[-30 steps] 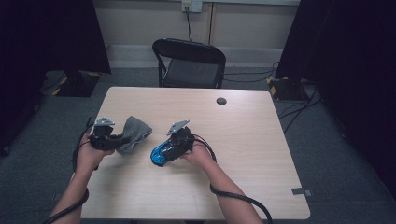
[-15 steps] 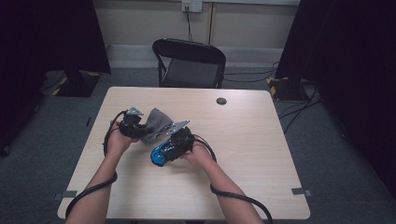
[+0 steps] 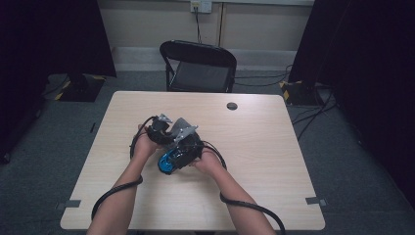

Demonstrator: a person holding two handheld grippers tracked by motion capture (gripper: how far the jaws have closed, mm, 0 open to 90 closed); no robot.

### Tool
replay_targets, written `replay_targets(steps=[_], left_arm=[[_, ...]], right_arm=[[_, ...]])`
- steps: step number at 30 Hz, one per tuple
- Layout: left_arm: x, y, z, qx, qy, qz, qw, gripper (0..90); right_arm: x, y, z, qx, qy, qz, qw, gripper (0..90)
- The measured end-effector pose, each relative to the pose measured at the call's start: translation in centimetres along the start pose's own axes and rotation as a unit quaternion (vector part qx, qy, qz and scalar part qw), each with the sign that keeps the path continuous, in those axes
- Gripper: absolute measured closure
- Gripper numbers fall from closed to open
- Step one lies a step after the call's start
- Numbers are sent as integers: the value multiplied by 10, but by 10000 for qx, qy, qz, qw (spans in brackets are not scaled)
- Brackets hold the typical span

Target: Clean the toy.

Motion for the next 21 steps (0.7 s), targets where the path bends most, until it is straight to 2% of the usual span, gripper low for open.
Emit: replay_targets(steps=[4,6,9,11,17,21], left_arm=[[2,0,-2,-64,-54,6,10000,744],[2,0,-3,-124,-64,-61,9999,748],[0,0,-4,-94,4,-124,9999,761],[-1,0,-5,-4,19,-119,9999,763],[-8,2,-13,-27,-64,-157,9999,763],[-12,3,-16,-21,-33,-210,9998,764]], right_arm=[[0,0,0,10,-26,2,10000,39],[0,0,0,-2,-57,0,10000,39],[0,0,0,-2,-50,5,10000,39],[0,0,-1,1,-57,4,10000,39],[0,-1,0,-11,-43,8,10000,39],[0,-1,0,-9,-45,8,10000,39]])
Point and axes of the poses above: each handheld gripper's, and its own axes: x roughly forward along the jaws, z roughly out of its top, y roughly to its left, the point moved 6 cm from there along x, roughly forward along the jaws, and after that the axes turned 4 degrees about -z, right-handed, at the moved point
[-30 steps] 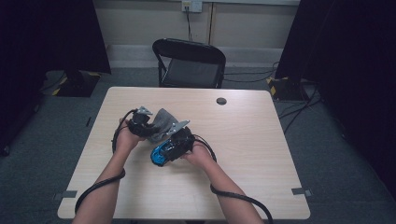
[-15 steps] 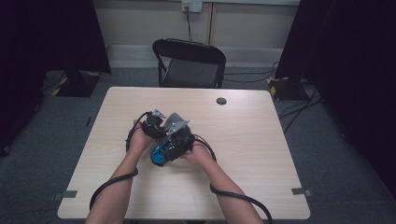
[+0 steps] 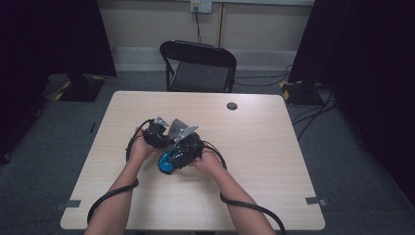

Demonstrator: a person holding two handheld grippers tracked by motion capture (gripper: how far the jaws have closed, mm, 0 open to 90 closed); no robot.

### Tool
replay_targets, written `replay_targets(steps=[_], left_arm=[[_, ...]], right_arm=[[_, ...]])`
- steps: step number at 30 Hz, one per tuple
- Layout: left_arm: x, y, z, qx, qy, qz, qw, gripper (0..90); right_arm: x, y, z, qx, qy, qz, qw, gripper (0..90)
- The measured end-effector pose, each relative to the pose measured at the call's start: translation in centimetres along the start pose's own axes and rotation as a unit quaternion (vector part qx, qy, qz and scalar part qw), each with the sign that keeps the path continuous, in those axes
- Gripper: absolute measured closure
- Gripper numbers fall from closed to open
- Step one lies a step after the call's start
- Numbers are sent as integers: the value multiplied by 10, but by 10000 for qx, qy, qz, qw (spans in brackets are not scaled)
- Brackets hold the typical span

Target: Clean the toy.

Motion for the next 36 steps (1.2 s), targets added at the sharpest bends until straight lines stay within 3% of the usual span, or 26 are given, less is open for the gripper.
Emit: replay_targets(steps=[13,30,36], left_arm=[[-16,3,-15,62,143,18,9999,763],[-36,2,-37,-137,182,37,9997,763],[-44,0,-46,-51,222,71,9997,762]], right_arm=[[0,0,0,12,5,-6,10000,39],[0,0,0,18,32,-25,10000,39],[0,0,0,30,30,-28,10000,39]])
Point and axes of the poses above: each handheld gripper's, and its own axes: x roughly forward along the jaws, z roughly out of its top, y roughly to its left, the point moved 6 cm from there along x, roughly forward along the jaws, and after that the axes turned 4 degrees about -z, right-handed, at the moved point
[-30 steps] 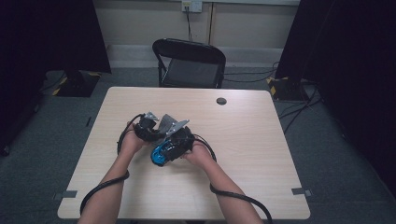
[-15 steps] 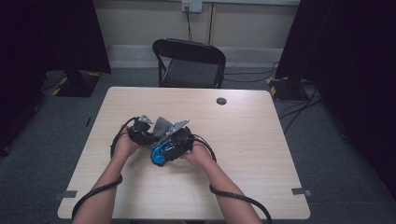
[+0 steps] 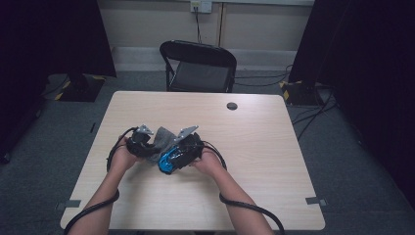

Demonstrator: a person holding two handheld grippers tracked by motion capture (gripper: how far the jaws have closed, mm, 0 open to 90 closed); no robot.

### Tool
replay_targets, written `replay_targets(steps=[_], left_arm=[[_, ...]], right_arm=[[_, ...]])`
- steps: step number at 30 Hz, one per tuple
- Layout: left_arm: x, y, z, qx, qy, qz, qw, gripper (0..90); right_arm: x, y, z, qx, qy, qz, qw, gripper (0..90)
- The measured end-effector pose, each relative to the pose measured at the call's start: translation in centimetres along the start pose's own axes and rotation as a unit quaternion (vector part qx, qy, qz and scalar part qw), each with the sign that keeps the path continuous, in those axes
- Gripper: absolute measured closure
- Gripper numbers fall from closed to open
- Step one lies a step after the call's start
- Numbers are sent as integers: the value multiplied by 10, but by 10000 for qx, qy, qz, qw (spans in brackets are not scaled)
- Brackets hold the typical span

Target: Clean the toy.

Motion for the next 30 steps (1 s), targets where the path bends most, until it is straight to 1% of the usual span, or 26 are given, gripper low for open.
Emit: replay_targets(steps=[1,3,6,7,8,15,16,20,26,27,30], left_arm=[[-2,0,-2,20,15,0,10000,762],[-4,-1,-6,-6,-39,10,10000,762],[-9,-1,-13,-58,-59,-13,10000,762],[-12,-1,-17,-86,-97,7,9999,762],[-12,-1,-17,-86,-97,7,9999,762],[-25,-4,-34,-177,-147,41,9997,761],[-29,-5,-39,-209,-177,49,9996,761],[-33,-7,-45,-246,-213,77,9994,760],[-42,-10,-56,-386,-246,47,9989,759],[-43,-10,-57,-454,-266,29,9986,759],[-48,-11,-61,-530,-354,0,9980,757]], right_arm=[[0,0,0,-8,3,-3,10000,39],[0,0,0,-8,13,2,10000,39],[0,0,0,-4,9,-8,10000,39],[0,0,0,-4,7,-10,10000,39],[0,0,0,-4,7,-10,10000,39],[0,0,0,-9,3,-12,10000,39],[0,0,0,-9,3,-10,10000,39],[0,0,0,-9,1,-10,10000,39],[0,0,0,-8,7,-16,10000,39],[0,0,0,-10,-1,-18,10000,38],[0,0,0,11,-31,-54,10000,35]])
Point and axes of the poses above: each handheld gripper's, and its own axes: x roughly forward along the jaws, z roughly out of its top, y roughly to its left, the point moved 6 cm from there along x, roughly forward along the jaws, and after that the axes turned 4 degrees about -z, right-handed, at the moved point
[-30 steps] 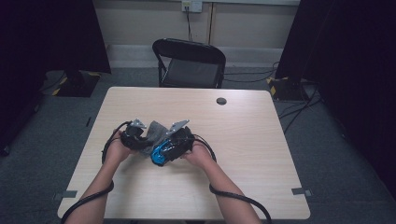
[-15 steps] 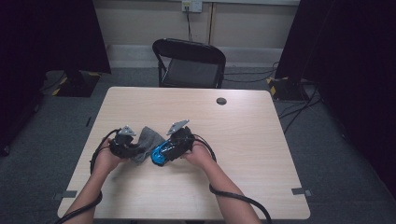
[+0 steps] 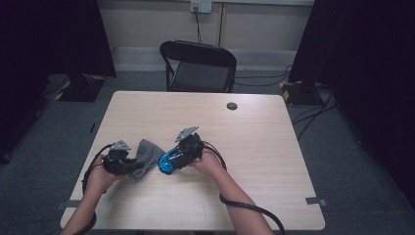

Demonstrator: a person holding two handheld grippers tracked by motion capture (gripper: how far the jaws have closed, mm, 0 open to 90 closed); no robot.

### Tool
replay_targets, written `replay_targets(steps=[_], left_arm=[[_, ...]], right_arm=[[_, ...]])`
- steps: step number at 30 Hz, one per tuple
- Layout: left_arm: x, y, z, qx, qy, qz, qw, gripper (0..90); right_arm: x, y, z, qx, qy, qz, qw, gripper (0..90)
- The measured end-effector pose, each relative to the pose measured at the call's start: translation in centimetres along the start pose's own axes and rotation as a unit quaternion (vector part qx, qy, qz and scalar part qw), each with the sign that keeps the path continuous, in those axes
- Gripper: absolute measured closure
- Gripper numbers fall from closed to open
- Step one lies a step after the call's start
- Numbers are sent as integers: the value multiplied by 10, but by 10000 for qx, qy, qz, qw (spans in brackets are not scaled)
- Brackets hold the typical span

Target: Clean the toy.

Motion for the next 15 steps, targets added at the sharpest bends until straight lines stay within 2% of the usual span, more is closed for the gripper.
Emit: replay_targets(steps=[3,5,7,11,15], left_arm=[[-7,2,-1,-33,-55,38,10000,756],[-13,3,0,-142,-205,42,9997,756],[-20,3,2,-167,-353,73,9992,755],[-30,2,7,-154,-543,159,9983,753],[-32,1,11,-161,-617,167,9978,751]], right_arm=[[0,0,0,9,-14,-2,10000,35],[0,0,0,20,-14,-6,10000,35],[0,0,0,21,-17,-5,10000,35],[0,0,-1,21,-83,-20,10000,34],[-1,0,-2,42,-106,-53,9999,33]])
Point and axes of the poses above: each handheld gripper's, and its own axes: x roughly forward along the jaws, z roughly out of its top, y roughly to its left, the point moved 6 cm from there along x, roughly forward along the jaws, and after that the axes turned 4 degrees about -z, right-handed, at the moved point
